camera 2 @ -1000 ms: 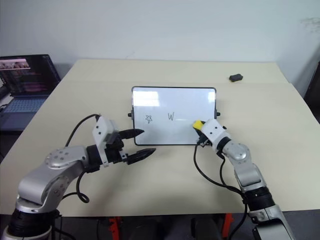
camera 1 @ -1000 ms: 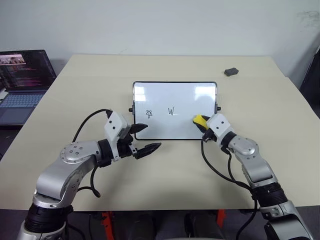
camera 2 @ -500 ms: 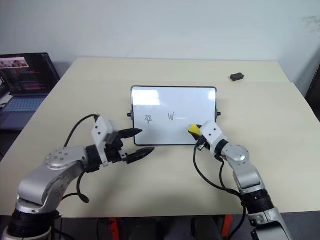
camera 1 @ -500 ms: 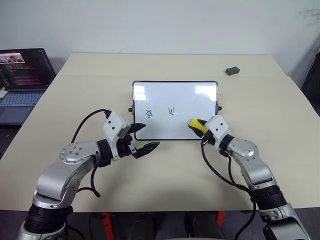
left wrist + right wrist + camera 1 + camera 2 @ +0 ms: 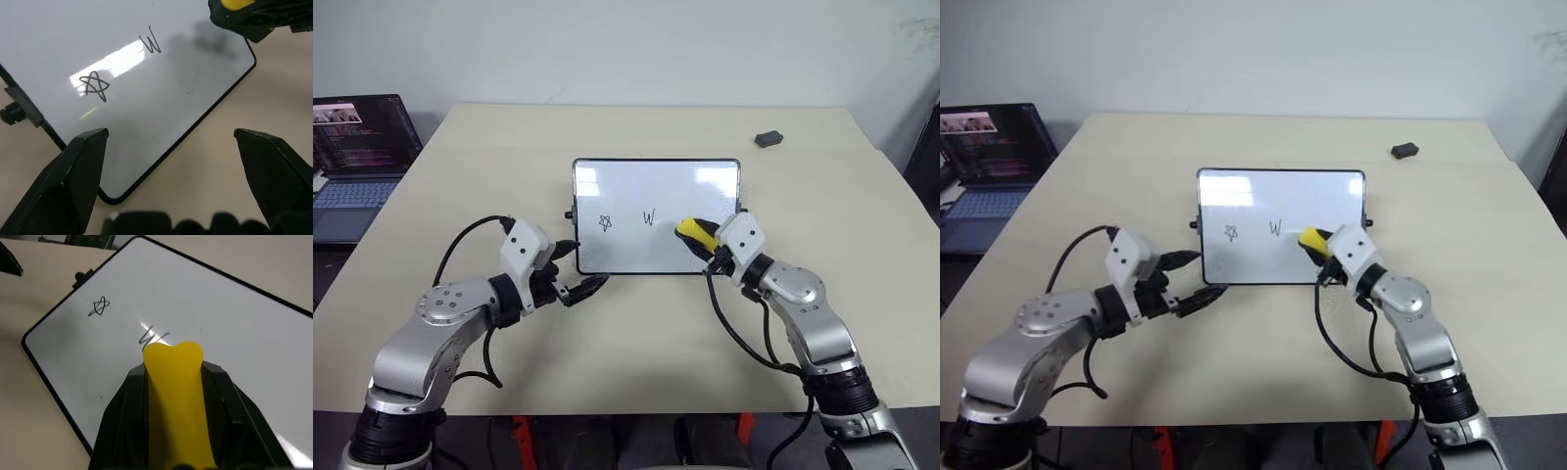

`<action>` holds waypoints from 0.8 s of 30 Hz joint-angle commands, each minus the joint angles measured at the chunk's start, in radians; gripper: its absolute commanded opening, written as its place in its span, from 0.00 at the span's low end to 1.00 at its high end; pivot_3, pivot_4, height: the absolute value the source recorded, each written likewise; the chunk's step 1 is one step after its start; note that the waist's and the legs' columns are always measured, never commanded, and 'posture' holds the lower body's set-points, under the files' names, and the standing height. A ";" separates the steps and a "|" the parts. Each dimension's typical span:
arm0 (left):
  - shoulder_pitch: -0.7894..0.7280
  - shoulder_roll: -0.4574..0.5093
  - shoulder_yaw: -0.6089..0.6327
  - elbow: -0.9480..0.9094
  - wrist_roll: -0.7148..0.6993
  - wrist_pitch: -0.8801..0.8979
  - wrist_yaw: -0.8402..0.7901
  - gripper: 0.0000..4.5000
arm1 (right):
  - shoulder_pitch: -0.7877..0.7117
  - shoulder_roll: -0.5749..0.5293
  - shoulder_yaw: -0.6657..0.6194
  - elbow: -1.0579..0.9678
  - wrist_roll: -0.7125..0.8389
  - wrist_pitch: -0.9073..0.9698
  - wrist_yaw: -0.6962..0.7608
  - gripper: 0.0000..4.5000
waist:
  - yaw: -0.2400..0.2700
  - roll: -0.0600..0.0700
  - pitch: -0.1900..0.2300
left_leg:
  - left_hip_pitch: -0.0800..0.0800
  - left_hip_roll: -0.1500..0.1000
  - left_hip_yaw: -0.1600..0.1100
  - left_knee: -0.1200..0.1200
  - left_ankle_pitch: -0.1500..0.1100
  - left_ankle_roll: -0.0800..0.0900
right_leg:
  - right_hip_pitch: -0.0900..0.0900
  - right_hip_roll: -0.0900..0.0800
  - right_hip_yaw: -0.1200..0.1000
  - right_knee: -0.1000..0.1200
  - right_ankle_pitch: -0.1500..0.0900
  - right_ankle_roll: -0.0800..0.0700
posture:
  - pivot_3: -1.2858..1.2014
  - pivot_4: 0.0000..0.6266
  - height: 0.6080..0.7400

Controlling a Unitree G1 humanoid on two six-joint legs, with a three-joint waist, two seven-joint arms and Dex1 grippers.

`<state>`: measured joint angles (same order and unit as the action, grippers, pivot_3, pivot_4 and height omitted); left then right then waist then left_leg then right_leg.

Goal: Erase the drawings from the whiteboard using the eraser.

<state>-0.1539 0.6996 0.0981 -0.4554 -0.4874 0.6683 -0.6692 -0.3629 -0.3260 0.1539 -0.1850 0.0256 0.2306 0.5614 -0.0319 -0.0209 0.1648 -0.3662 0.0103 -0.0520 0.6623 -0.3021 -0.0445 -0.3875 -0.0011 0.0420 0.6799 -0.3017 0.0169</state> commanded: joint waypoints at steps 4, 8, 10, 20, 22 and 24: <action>0.032 0.022 0.049 -0.009 0.014 -0.009 0.011 1.00 | 0.068 -0.058 0.010 -0.096 0.069 0.069 0.093 0.25 | 0.002 0.000 0.000 | 0.000 0.000 0.000 0.000 0.000 0.000 | 0.000 0.000 0.000 -0.001 0.000 0.000 | 0.52 0.24 1.00; 0.039 0.023 0.050 -0.012 0.017 -0.010 0.013 1.00 | 0.088 -0.078 0.020 -0.114 0.078 0.083 0.113 0.25 | 0.002 0.000 0.000 | 0.000 0.000 0.000 0.000 0.000 0.000 | 0.000 0.000 0.000 0.000 0.000 0.000 | 0.52 0.24 1.00; 0.044 0.025 0.053 -0.012 0.020 -0.011 0.012 1.00 | 0.082 -0.076 0.024 -0.107 0.071 0.069 0.111 0.25 | 0.002 0.000 0.000 | 0.000 0.000 0.000 0.000 0.000 0.000 | 0.000 0.000 0.000 0.000 0.000 0.000 | 0.52 0.24 1.00; 0.055 0.010 0.086 -0.030 0.015 -0.005 0.043 1.00 | -0.105 0.007 0.021 0.083 -0.007 -0.094 0.004 0.25 | 0.000 0.000 0.000 | 0.000 0.000 0.000 0.000 0.000 0.000 | 0.000 0.000 0.000 0.000 0.000 0.000 | 0.52 0.24 1.00; 0.058 0.008 0.089 -0.042 0.013 -0.003 0.049 1.00 | -0.153 0.024 0.017 0.144 -0.020 -0.118 -0.019 0.25 | 0.000 0.000 0.000 | 0.000 0.000 0.000 0.000 0.000 0.000 | 0.000 0.000 0.000 0.000 0.000 0.000 | 0.52 0.24 1.00; 0.059 0.014 0.090 -0.043 0.018 -0.004 0.052 1.00 | -0.201 0.041 0.015 0.212 -0.036 -0.150 -0.044 0.25 | 0.000 0.000 0.000 | 0.000 0.000 0.000 0.000 0.000 0.000 | 0.000 0.000 0.000 0.000 0.000 0.000 | 0.52 0.24 1.00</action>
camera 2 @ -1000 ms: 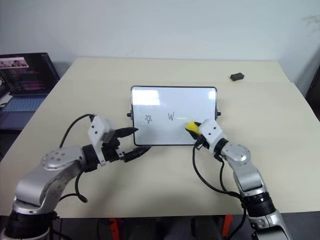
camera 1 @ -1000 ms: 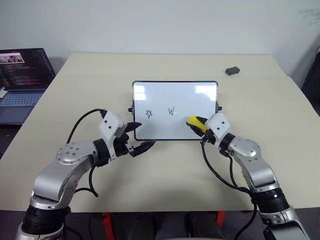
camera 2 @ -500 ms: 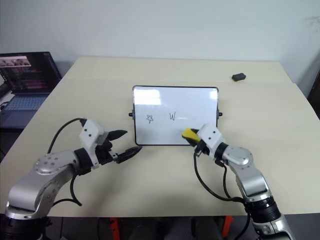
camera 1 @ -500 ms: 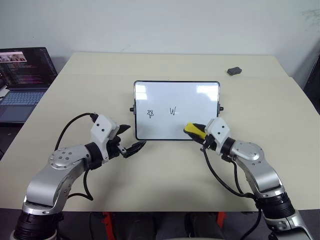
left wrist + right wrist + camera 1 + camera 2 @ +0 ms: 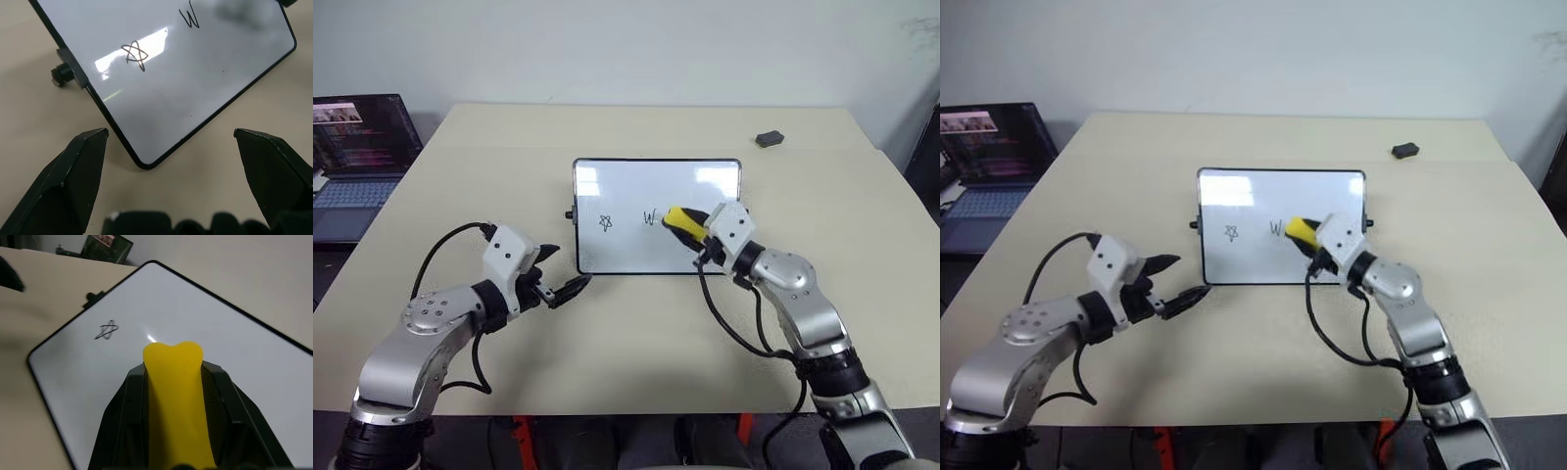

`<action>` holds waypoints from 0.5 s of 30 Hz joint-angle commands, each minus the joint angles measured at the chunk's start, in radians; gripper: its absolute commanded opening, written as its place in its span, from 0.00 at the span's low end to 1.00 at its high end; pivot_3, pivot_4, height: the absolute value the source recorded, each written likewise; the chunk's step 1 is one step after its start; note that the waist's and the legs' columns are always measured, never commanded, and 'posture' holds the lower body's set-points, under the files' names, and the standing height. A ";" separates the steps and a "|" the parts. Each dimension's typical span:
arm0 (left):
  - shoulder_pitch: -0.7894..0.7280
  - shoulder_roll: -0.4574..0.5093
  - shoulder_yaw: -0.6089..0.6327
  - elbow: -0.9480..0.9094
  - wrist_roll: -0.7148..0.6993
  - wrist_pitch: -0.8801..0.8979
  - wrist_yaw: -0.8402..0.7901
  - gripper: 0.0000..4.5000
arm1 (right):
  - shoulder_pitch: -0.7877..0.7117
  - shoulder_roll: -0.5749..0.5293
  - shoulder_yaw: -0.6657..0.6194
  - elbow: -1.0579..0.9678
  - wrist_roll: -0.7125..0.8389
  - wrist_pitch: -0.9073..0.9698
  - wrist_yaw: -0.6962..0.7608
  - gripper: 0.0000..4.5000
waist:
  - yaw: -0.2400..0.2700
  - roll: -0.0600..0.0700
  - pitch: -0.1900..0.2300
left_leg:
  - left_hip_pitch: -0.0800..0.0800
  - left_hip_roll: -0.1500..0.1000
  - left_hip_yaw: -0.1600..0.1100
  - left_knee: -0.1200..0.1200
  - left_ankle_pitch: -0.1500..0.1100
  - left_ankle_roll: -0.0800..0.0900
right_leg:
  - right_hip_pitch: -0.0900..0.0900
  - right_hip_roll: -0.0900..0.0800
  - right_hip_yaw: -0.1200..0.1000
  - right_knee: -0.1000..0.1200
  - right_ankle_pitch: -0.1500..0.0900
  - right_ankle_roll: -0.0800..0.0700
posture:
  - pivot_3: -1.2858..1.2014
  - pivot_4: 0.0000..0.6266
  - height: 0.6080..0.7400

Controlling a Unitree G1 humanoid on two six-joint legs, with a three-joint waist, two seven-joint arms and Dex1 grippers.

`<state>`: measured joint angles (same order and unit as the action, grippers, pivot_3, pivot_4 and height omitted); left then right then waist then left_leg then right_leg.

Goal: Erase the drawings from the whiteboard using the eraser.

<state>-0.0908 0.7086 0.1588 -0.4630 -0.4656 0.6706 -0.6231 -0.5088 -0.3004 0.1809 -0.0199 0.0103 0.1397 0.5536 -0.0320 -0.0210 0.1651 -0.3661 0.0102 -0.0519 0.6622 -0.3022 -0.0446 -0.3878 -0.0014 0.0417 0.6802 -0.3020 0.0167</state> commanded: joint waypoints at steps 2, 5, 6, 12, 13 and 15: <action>-0.004 0.009 0.035 -0.038 -0.008 -0.002 0.004 1.00 | -0.109 0.032 -0.006 0.126 -0.046 -0.094 -0.063 0.25 | 0.000 0.000 0.000 | 0.000 0.000 0.000 0.000 0.000 0.000 | 0.000 0.000 0.000 0.000 0.000 0.000 | 0.52 0.24 1.00; -0.006 0.015 0.037 -0.034 -0.010 -0.001 -0.002 1.00 | -0.176 0.063 -0.003 0.230 -0.077 -0.125 -0.108 0.25 | -0.001 0.000 0.000 | 0.000 0.000 0.000 0.000 0.000 0.000 | 0.000 0.000 0.000 0.000 0.000 0.000 | 0.52 0.24 1.00; -0.010 0.015 0.033 -0.032 -0.010 -0.001 -0.004 1.00 | -0.196 0.072 0.001 0.271 -0.093 -0.139 -0.125 0.25 | -0.001 0.000 0.000 | 0.000 0.000 0.000 0.000 0.000 0.000 | 0.000 0.000 0.000 0.000 0.000 0.000 | 0.52 0.24 1.00; -0.047 0.010 0.001 -0.026 -0.007 0.000 -0.012 1.00 | -0.215 0.088 0.069 0.436 -0.165 -0.177 -0.121 0.25 | -0.001 0.000 0.000 | 0.000 0.000 0.001 0.000 0.000 0.000 | -0.001 0.000 0.000 0.000 0.000 0.000 | 0.52 0.24 1.00; -0.049 0.009 0.000 -0.026 -0.007 0.000 -0.013 1.00 | -0.200 0.083 0.083 0.439 -0.173 -0.166 -0.106 0.25 | -0.001 0.000 0.000 | 0.000 0.000 0.001 0.000 0.000 0.000 | 0.000 0.000 0.000 0.000 0.000 0.000 | 0.52 0.24 1.00; -0.050 0.009 -0.001 -0.027 -0.007 0.000 -0.015 1.00 | -0.152 0.055 0.134 0.426 -0.196 -0.131 -0.041 0.25 | -0.001 -0.001 -0.001 | 0.001 0.000 0.001 0.000 0.000 0.000 | 0.000 0.000 0.000 0.001 0.000 0.000 | 0.52 0.24 1.00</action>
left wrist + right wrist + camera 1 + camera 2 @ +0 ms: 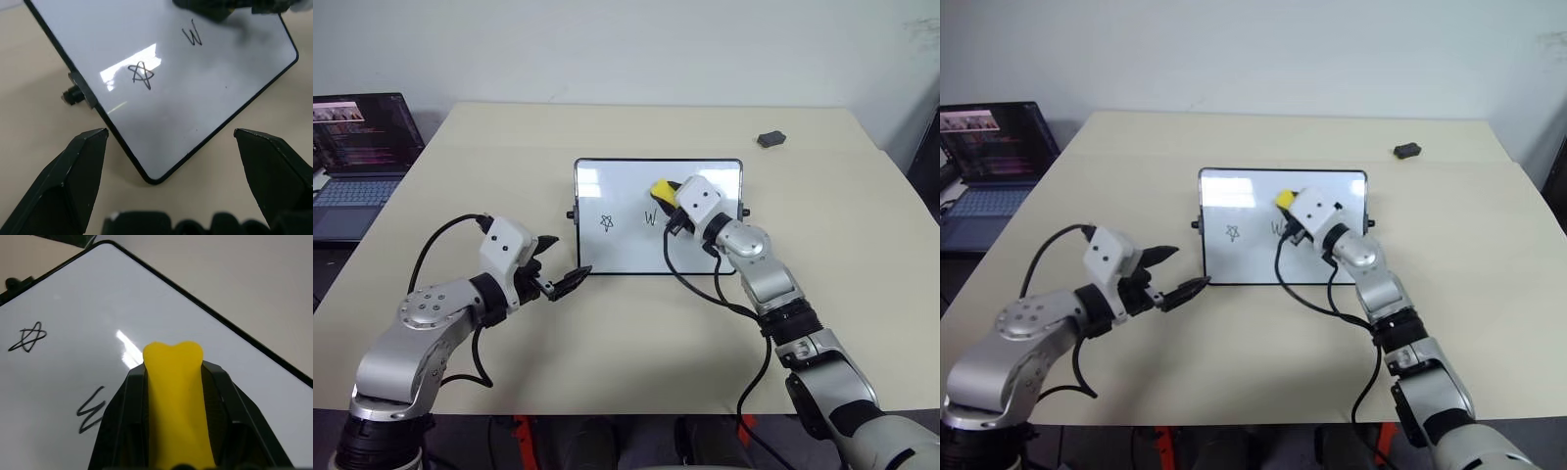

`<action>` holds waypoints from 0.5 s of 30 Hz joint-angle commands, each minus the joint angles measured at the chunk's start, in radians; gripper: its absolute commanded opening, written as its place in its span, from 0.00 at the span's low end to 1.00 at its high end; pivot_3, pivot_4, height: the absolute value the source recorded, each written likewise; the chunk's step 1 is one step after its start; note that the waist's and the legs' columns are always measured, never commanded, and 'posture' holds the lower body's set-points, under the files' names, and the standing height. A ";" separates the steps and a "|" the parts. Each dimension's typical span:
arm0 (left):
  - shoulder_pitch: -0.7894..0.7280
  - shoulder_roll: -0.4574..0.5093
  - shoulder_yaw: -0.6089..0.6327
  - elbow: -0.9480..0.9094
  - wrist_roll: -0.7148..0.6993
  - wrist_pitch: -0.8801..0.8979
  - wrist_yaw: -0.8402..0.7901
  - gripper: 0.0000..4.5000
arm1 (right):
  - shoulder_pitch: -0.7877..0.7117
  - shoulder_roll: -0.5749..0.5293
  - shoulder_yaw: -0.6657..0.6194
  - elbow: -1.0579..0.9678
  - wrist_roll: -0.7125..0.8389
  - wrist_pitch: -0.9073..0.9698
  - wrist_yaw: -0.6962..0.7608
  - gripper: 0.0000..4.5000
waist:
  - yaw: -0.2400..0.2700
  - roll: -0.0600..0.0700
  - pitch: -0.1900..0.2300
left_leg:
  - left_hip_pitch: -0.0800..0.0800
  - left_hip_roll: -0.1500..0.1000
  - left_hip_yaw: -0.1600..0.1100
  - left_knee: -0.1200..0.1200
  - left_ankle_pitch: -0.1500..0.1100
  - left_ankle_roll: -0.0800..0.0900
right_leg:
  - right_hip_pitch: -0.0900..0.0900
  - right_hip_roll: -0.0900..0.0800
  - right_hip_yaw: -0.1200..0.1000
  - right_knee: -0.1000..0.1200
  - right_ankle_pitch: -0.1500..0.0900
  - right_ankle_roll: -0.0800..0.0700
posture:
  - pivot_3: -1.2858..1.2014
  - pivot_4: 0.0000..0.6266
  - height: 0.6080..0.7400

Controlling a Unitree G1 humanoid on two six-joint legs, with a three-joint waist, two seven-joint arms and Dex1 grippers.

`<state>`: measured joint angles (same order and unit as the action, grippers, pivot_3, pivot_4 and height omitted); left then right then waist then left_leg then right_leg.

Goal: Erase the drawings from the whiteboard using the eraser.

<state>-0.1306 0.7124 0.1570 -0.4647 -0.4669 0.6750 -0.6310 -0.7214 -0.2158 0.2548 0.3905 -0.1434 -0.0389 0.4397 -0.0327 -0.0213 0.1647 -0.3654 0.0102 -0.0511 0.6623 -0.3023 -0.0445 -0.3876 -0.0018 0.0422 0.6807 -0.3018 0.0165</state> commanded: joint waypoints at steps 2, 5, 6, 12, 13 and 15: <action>-0.010 0.003 0.002 -0.025 -0.005 -0.005 -0.007 1.00 | 0.108 -0.058 0.105 -0.011 -0.056 0.075 0.137 0.25 | 0.000 -0.001 -0.001 | 0.001 0.000 0.000 0.000 0.000 0.000 | 0.001 0.000 0.000 0.000 0.000 0.000 | 0.52 0.24 1.00; -0.008 0.000 0.000 -0.029 -0.005 -0.004 -0.006 1.00 | 0.147 -0.077 0.127 -0.057 -0.050 0.111 0.193 0.25 | -0.001 -0.001 -0.001 | 0.004 0.000 -0.001 0.000 0.000 0.000 | 0.003 0.000 -0.001 0.001 0.000 0.000 | 0.52 0.24 1.00; -0.008 -0.001 -0.001 -0.029 -0.005 -0.004 -0.007 1.00 | 0.152 -0.084 0.135 -0.071 -0.052 0.116 0.210 0.25 | -0.001 -0.001 -0.001 | 0.004 0.000 -0.001 0.001 0.000 0.000 | 0.004 0.000 -0.001 0.001 0.001 -0.001 | 0.52 0.24 1.00; -0.010 0.001 -0.001 -0.028 -0.005 -0.004 -0.009 1.00 | 0.090 -0.050 0.056 -0.077 -0.033 0.040 0.099 0.25 | 0.000 0.000 -0.001 | 0.005 0.000 -0.001 0.002 0.002 0.001 | 0.005 0.000 -0.001 0.002 0.003 -0.001 | 0.52 0.24 1.00; -0.010 0.002 -0.001 -0.028 -0.005 -0.003 -0.010 1.00 | 0.072 -0.044 0.035 -0.070 -0.028 0.020 0.071 0.25 | 0.000 0.000 -0.001 | 0.005 0.000 -0.001 0.002 0.002 0.001 | 0.005 0.000 -0.001 0.002 0.004 -0.001 | 0.52 0.24 1.00; -0.009 0.002 -0.001 -0.029 -0.006 -0.001 -0.010 1.00 | 0.035 -0.031 0.000 -0.061 -0.013 0.000 0.027 0.25 | 0.000 0.000 0.000 | 0.004 0.000 -0.001 0.002 0.003 0.001 | 0.004 0.000 -0.001 0.002 0.004 -0.001 | 0.52 0.24 1.00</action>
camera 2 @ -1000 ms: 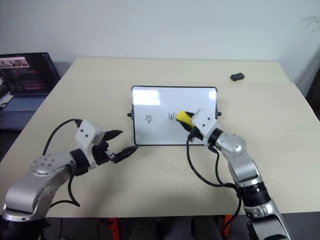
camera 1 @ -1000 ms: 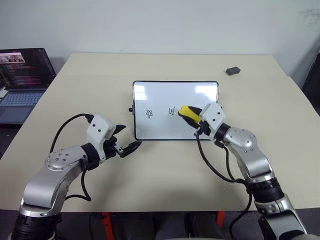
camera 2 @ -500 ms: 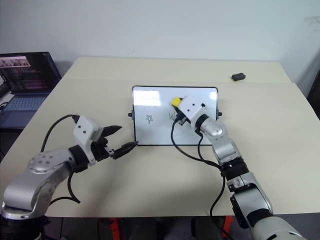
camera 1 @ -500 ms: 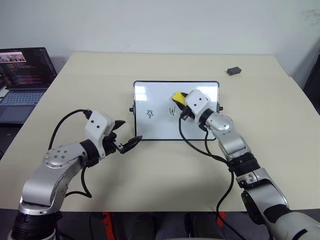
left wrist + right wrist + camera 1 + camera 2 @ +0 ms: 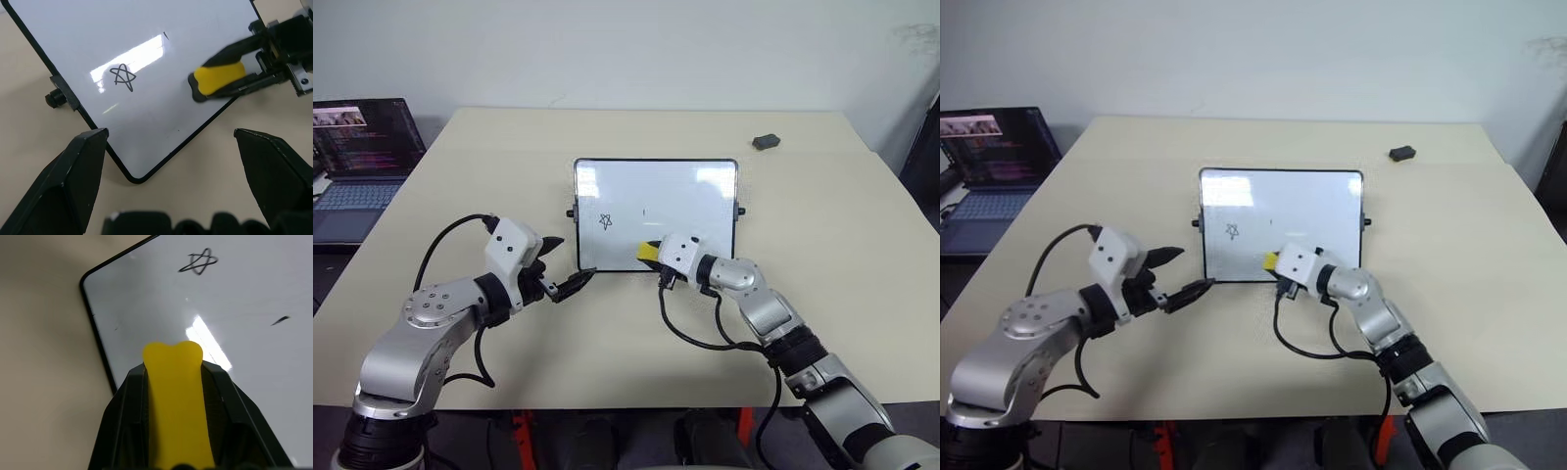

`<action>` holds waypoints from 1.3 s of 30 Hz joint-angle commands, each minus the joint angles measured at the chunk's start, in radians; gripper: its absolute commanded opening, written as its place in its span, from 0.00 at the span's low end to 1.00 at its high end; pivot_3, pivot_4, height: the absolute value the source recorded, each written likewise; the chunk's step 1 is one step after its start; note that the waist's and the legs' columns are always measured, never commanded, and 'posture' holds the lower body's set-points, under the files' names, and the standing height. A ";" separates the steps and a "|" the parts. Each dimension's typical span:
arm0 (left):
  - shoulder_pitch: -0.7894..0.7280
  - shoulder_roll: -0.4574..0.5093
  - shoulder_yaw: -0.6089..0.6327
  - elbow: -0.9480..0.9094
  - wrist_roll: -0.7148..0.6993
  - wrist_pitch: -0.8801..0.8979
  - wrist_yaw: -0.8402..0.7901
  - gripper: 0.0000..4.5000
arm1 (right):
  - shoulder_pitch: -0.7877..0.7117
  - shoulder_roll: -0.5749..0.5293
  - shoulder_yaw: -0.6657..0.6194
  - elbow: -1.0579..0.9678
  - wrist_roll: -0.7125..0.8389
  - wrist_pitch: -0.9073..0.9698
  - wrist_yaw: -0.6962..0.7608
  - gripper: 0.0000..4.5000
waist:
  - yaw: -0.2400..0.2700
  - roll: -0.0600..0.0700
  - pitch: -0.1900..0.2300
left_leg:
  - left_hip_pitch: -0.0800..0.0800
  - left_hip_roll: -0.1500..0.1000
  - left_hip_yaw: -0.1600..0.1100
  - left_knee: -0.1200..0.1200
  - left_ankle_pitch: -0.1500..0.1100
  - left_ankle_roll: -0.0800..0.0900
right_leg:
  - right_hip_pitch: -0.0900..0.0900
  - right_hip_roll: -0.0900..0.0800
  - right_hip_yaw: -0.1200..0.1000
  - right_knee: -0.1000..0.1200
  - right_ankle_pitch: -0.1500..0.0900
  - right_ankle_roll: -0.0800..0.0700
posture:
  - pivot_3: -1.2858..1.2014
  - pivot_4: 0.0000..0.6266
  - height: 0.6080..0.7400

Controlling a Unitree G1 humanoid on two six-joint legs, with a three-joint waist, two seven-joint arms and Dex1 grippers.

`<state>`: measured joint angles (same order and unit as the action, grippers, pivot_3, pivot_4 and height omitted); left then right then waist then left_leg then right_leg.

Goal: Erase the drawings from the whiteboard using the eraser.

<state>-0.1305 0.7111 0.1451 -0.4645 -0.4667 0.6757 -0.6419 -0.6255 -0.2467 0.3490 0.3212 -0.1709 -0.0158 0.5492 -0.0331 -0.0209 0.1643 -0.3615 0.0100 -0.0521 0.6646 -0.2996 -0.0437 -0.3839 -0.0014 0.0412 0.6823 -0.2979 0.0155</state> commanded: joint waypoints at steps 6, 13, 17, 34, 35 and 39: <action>-0.009 -0.004 0.003 -0.037 -0.010 0.005 0.004 1.00 | -0.140 0.038 -0.140 0.067 0.000 -0.028 -0.172 0.25 | 0.000 0.000 0.000 | -0.005 0.001 0.000 -0.003 0.000 0.000 | -0.005 0.000 0.000 -0.002 -0.001 -0.001 | 0.52 0.24 1.00; -0.007 -0.006 0.004 -0.042 -0.010 0.009 0.002 1.00 | -0.072 0.010 -0.049 0.067 -0.049 0.028 -0.072 0.25 | -0.002 0.000 0.000 | -0.005 0.001 0.002 -0.003 -0.003 -0.001 | -0.005 0.000 0.001 -0.002 -0.003 -0.001 | 0.52 0.24 1.00; -0.004 -0.005 0.004 -0.039 -0.008 0.007 -0.001 1.00 | -0.006 -0.028 0.011 0.001 -0.070 0.043 0.016 0.25 | 0.000 0.000 0.000 | -0.002 0.001 0.000 -0.003 -0.003 -0.001 | -0.002 0.000 0.000 -0.001 -0.003 -0.001 | 0.52 0.24 1.00; -0.015 -0.009 -0.017 -0.029 -0.005 -0.001 -0.012 1.00 | -0.102 0.029 -0.133 -0.023 -0.034 0.007 -0.174 0.25 | 0.000 0.000 0.000 | -0.005 0.001 0.001 -0.003 -0.002 -0.001 | -0.005 0.000 0.000 -0.002 -0.002 -0.001 | 0.52 0.24 1.00; -0.015 -0.009 -0.019 -0.030 -0.005 -0.001 -0.012 1.00 | -0.100 0.028 -0.126 -0.019 -0.037 0.012 -0.167 0.25 | 0.000 0.000 0.000 | -0.005 0.001 0.001 -0.003 -0.002 -0.001 | -0.005 0.000 0.000 -0.003 -0.003 -0.001 | 0.52 0.24 1.00; -0.012 -0.010 -0.020 -0.028 -0.005 -0.004 -0.011 1.00 | -0.052 0.023 -0.076 -0.041 -0.042 0.039 -0.092 0.25 | 0.000 0.000 0.000 | -0.005 0.001 0.001 -0.004 -0.003 -0.001 | -0.005 0.000 0.000 -0.003 -0.003 -0.001 | 0.52 0.24 1.00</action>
<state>-0.1334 0.7025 0.1167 -0.4666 -0.4671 0.6893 -0.6484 -0.6967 -0.2231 0.2488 0.3040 -0.2132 0.0100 0.4231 -0.0335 -0.0210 0.1646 -0.3668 0.0110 -0.0512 0.6610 -0.3022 -0.0448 -0.3891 -0.0016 0.0413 0.6795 -0.3010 0.0144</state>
